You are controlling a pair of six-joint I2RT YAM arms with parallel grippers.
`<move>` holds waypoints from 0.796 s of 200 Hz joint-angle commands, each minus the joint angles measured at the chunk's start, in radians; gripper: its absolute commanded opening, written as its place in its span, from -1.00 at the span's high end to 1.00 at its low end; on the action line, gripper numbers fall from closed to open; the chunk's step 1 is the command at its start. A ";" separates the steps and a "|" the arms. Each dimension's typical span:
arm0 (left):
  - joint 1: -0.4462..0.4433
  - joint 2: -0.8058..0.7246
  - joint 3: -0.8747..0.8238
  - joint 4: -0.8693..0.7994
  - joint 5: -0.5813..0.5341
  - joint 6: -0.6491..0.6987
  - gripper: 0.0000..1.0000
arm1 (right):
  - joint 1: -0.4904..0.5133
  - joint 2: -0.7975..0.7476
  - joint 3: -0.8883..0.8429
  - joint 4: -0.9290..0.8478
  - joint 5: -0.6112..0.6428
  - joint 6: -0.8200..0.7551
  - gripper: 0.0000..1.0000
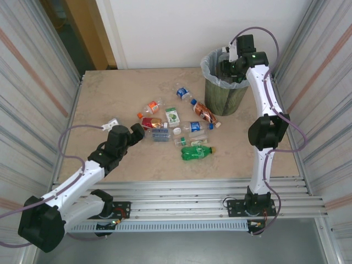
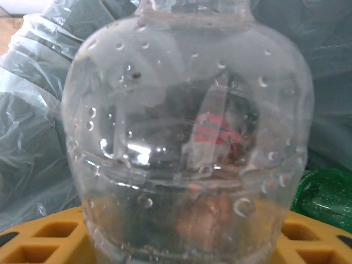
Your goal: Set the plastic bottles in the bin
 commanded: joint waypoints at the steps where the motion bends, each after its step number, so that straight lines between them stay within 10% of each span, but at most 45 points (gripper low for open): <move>1: 0.011 0.006 0.030 0.017 0.003 0.011 -0.97 | 0.000 -0.001 0.037 -0.015 0.008 -0.024 -0.31; 159: 0.013 0.018 0.041 0.021 0.021 0.032 -0.97 | 0.018 -0.090 0.037 0.041 0.000 0.002 -0.28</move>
